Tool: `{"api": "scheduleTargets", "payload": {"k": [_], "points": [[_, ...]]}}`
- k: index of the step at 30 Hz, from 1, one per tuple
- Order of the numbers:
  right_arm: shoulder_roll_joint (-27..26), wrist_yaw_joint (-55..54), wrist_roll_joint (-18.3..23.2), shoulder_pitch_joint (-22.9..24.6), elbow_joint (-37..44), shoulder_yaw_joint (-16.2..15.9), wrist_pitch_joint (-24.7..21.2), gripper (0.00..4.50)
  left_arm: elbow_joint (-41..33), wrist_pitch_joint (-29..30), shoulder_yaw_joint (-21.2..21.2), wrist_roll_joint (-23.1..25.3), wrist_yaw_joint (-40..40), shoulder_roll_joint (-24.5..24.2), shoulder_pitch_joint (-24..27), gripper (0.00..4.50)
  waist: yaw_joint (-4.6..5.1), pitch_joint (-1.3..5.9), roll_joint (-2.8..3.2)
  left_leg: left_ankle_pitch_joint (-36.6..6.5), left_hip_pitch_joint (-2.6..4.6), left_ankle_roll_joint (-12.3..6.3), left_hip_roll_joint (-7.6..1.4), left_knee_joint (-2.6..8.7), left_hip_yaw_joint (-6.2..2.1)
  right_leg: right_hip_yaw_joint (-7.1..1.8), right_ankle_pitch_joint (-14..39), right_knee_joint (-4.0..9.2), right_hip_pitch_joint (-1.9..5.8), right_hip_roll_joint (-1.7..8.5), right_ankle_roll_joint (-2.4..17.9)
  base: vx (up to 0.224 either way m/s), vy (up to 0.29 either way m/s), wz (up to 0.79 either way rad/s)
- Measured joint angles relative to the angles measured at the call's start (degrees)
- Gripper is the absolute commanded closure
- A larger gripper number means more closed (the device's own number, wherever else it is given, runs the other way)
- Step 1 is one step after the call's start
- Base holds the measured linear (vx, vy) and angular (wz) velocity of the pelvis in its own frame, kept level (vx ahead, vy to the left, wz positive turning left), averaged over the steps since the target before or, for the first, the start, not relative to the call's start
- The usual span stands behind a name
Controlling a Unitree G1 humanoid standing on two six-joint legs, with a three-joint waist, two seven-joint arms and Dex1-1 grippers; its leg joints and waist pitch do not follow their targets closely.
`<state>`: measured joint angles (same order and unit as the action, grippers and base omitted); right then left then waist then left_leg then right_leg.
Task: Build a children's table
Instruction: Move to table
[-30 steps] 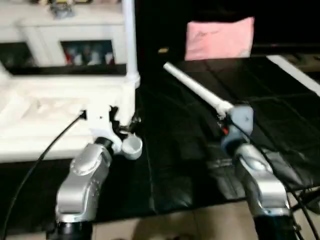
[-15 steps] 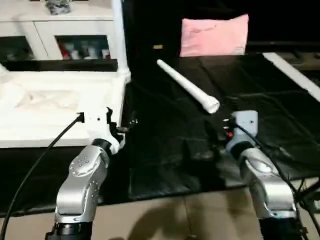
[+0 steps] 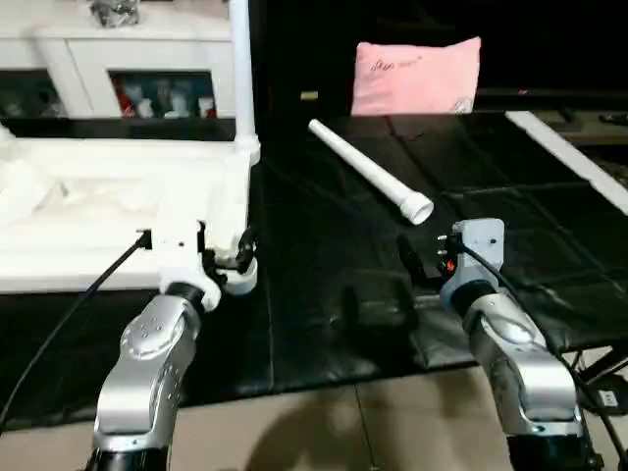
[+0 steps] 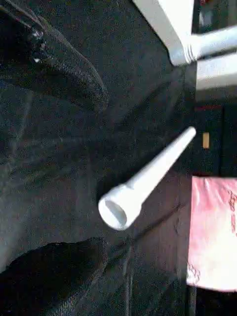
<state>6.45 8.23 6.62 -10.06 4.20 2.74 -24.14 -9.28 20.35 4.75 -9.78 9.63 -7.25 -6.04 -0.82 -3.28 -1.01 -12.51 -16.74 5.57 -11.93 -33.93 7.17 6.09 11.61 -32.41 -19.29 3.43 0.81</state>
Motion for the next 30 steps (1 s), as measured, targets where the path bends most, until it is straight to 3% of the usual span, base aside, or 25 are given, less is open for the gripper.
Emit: {"api": "scheduleTargets", "payload": {"k": [1, 5, 11, 12, 13, 14, 15, 16, 17, 18, 19, 20, 21, 22, 23, 24, 25, 26, 27, 28, 29, 30], "points": [[0.1, 0.0, -0.1, 0.0, -0.1, -0.1, 0.2, 0.0, 0.0, -0.1, 0.1, 0.0, 0.0, -0.2, 0.0, 0.04, 0.41, -0.03, 0.05, -0.1, 0.2, 0.1, -0.02, 0.05, -0.18, 0.24, 0.0, 0.16, 0.52, 0.04, 0.0, 0.086, 0.022, -0.15], [0.7, 0.0, -0.3, 0.0, -0.6, 0.2, 1.2, 0.0, 0.0, -0.3, 0.3, 0.0, 0.0, -0.1, -0.1, 0.04, 1.04, 0.07, 0.01, -0.9, 0.26, 0.21, 0.14, 0.25, 0.24, -0.06, 0.0, 0.17, 0.62, 0.0, 0.0, 0.072, 0.009, -0.08], [0.7, 0.3, -0.2, 0.0, -1.1, 0.1, 1.2, 0.0, 0.0, -0.3, 0.3, 0.0, -0.1, -0.1, -0.4, 0.04, 0.33, 0.5, 0.4, -2.1, 0.63, -0.56, 0.41, 1.17, 0.79, -0.55, 0.8, -0.22, 0.53, -0.1, 0.6, 0.124, -0.007, 0.02], [1.2, 0.9, -0.2, 0.0, -1.0, -0.1, 1.1, 0.0, 0.0, -0.3, 0.2, 0.0, -0.1, -0.1, -0.5, 0.04, 0.04, 0.82, 0.73, -2.6, -0.51, -2.04, 0.69, 0.3, -0.27, 0.25, 1.2, -0.11, 0.67, 0.05, 0.3, 0.143, 0.016, 0.19], [2.0, 1.2, -0.3, 0.0, -1.1, -0.1, 1.1, 0.0, 0.0, -0.3, -0.5, 0.0, 0.0, 0.1, -1.2, 0.04, 0.09, 0.97, 1.04, -3.8, -1.98, -5.89, 0.9, -1.41, -1.48, 1.69, 1.7, 0.2, 1.02, 0.35, 0.0, 0.132, 0.02, 0.52], [2.2, 1.4, -0.4, 0.0, -1.0, -0.1, 1.1, 0.0, 0.0, -0.3, -0.6, -0.1, 0.0, 0.2, -1.3, 0.04, 0.15, 1.1, 1.22, -4.3, -2.77, -8.16, 1.14, -2.21, -2.28, 2.97, 2.1, 0.53, 1.53, 0.71, -0.1, 0.206, 0.028, 0.86], [2.2, 1.9, -0.5, -0.2, -0.9, -0.4, 1.1, 0.0, 0.0, -0.3, -0.4, -0.1, 0.0, 0.0, -1.1, 0.04, 0.28, 1.12, 1.31, -4.6, -2.9, -8.9, 1.6, -2.41, -3.22, 4.21, 2.8, 0.58, 2.38, 1.12, -0.4, 0.136, 0.024, 0.68], [2.3, 2.3, -0.5, -0.3, -0.9, -0.9, 1.1, 0.0, 0.0, -0.3, -0.1, 0.0, 0.0, -0.1, -1.0, 0.04, 0.67, 1.15, 1.27, -4.9, -2.31, -9.34, 2.11, -2.31, -4.5, 4.28, 3.5, 0.15, 2.45, 1.0, -0.4, 0.157, -0.021, 0.59], [2.0, 2.7, -0.6, -0.8, -0.9, -2.2, 1.1, 0.0, 0.1, -0.3, 0.2, 0.0, -0.1, -0.3, -0.8, 0.04, 1.05, 1.19, 1.06, -5.1, -1.94, -9.56, 3.12, -2.06, -6.07, 3.69, 4.6, -1.48, 2.08, 1.12, -0.1, 0.083, -0.029, 0.25], [1.8, 3.3, -0.6, -1.0, -0.8, -3.6, 1.1, 0.0, 0.3, -0.3, 0.7, 0.0, -0.2, -0.5, -0.6, 0.04, 1.56, 1.27, 0.69, -5.3, -1.18, -9.57, 4.52, -1.7, -7.68, 2.28, 6.1, -4.1, 1.59, 1.19, 0.1, 0.147, -0.084, 0.54], [1.6, 3.8, -0.7, -1.2, -0.8, -4.8, 1.1, 0.0, 0.3, -0.3, 1.3, 0.0, -0.3, -1.0, -0.7, 0.04, 1.96, 1.37, 0.12, -5.6, -0.1, -9.48, 6.44, -1.17, -9.89, -0.38, 7.0, -8.26, -0.25, 0.87, -0.4, 0.094, -0.138, 0.48], [1.8, 4.2, -0.8, -1.1, -0.8, -5.2, 1.2, 0.0, 0.3, -0.3, 1.4, 0.0, -0.4, -1.0, -0.7, 0.04, 2.32, 1.56, -0.39, -5.6, 0.58, -9.44, 7.73, -0.66, -11.03, -1.88, 7.2, -9.05, -1.56, 0.76, -0.7, 0.094, -0.138, 0.48], [2.3, 4.6, -0.8, -1.0, -0.5, -5.3, 1.3, 0.0, 0.2, -0.4, 1.3, 0.0, -0.4, -0.7, -1.0, 0.04, 2.22, 1.65, -1.52, -5.8, 0.33, -8.94, 9.42, -0.82, -11.7, -4.17, 7.0, -8.17, -1.32, 0.69, -0.5, 0.009, -0.153, 0.56], [3.4, 4.7, -0.9, 0.0, -0.5, -4.6, 1.7, 0.0, 0.1, -0.4, 0.1, 0.0, -0.3, 0.7, -1.2, 0.04, 1.57, 1.5, -1.22, -5.9, -0.37, -10.94, 9.15, -3.31, -10.64, -4.01, 8.0, -8.24, -0.16, 0.3, -0.6, 0.054, -0.101, 0.69], [3.6, 4.7, -0.9, 0.4, -1.0, -3.7, 1.7, 0.0, 0.0, -0.4, -1.4, -0.1, -0.1, 1.3, -1.1, 0.04, 0.74, 1.39, -0.75, -5.7, -1.8, -11.66, 8.59, -7.23, -7.7, -4.23, 8.0, -7.26, 1.14, -0.16, -0.6, 0.103, -0.128, 0.76], [3.2, 4.6, -0.8, 0.6, -1.1, -2.9, 1.7, 0.0, 0.1, -0.4, -1.8, -0.1, 0.0, 1.1, -0.8, 0.04, -0.47, 1.18, -1.11, -5.3, -2.75, -10.92, 8.91, -8.46, -4.67, -4.83, 7.5, -5.62, 2.94, -0.7, -0.2, 0.124, -0.058, 0.4], [3.2, 4.8, -0.7, 0.3, -0.9, -2.9, 1.7, 0.0, 0.0, -0.5, -1.5, -0.1, -0.1, 0.9, -0.8, 0.04, -1.43, 1.12, -1.02, -4.2, -3.08, -9.11, 8.98, -7.21, -3.48, -4.72, 7.2, -4.56, 3.98, -1.29, 0.2, 0.083, -0.055, -0.01], [3.4, 5.1, -0.6, -0.4, -0.8, -3.1, 1.9, 0.0, -0.5, -0.6, -1.1, -0.1, 0.0, 0.6, -0.8, 0.04, -2.08, 1.18, -0.38, -3.0, -3.72, -7.32, 8.93, -5.22, -2.86, -4.2, 7.0, -3.92, 4.66, -2.27, 0.4, 0.072, -0.026, -0.07], [3.8, 5.6, -0.7, -1.2, -0.3, -3.3, 2.1, 0.0, -1.0, -0.7, -1.1, -0.1, 0.0, 0.4, -0.9, 0.04, -2.73, 1.6, 1.78, -1.4, -4.49, -6.93, 7.83, -1.64, -2.86, -2.65, 7.2, -3.53, 5.11, -4.03, 0.8, 0.072, -0.026, -0.07], [3.5, 5.9, -0.7, -1.5, -0.4, -3.5, 2.3, 0.0, -1.0, -0.7, -1.0, 0.0, 0.0, 0.0, -0.7, 0.04, -2.96, 1.53, 2.4, 0.4, -4.8, -5.9, 6.93, -2.79, -3.22, -1.86, 7.5, -3.84, 5.37, -4.55, 0.8, 0.086, 0.045, -0.03], [3.4, 6.3, -0.7, -1.6, -0.6, -4.9, 2.3, 0.0, -0.9, -0.7, -0.9, 0.0, 0.0, -0.3, 0.0, 0.04, -2.8, 1.45, 2.35, -0.2, -4.78, -6.57, 6.84, -2.86, -3.39, -1.69, 7.6, -4.98, 4.54, -4.22, 0.4, 0.091, 0.069, -0.03], [3.0, 6.8, -0.7, -2.2, -0.6, -6.3, 2.3, 0.0, -0.3, -0.5, -0.1, 0.1, 0.0, -0.6, 0.4, 0.04, -2.13, 1.53, 1.78, -0.1, -5.05, -6.45, 7.02, -3.37, -3.41, -2.57, 6.7, -7.16, 2.81, -3.24, -0.6, 0.091, 0.069, -0.03]]}}
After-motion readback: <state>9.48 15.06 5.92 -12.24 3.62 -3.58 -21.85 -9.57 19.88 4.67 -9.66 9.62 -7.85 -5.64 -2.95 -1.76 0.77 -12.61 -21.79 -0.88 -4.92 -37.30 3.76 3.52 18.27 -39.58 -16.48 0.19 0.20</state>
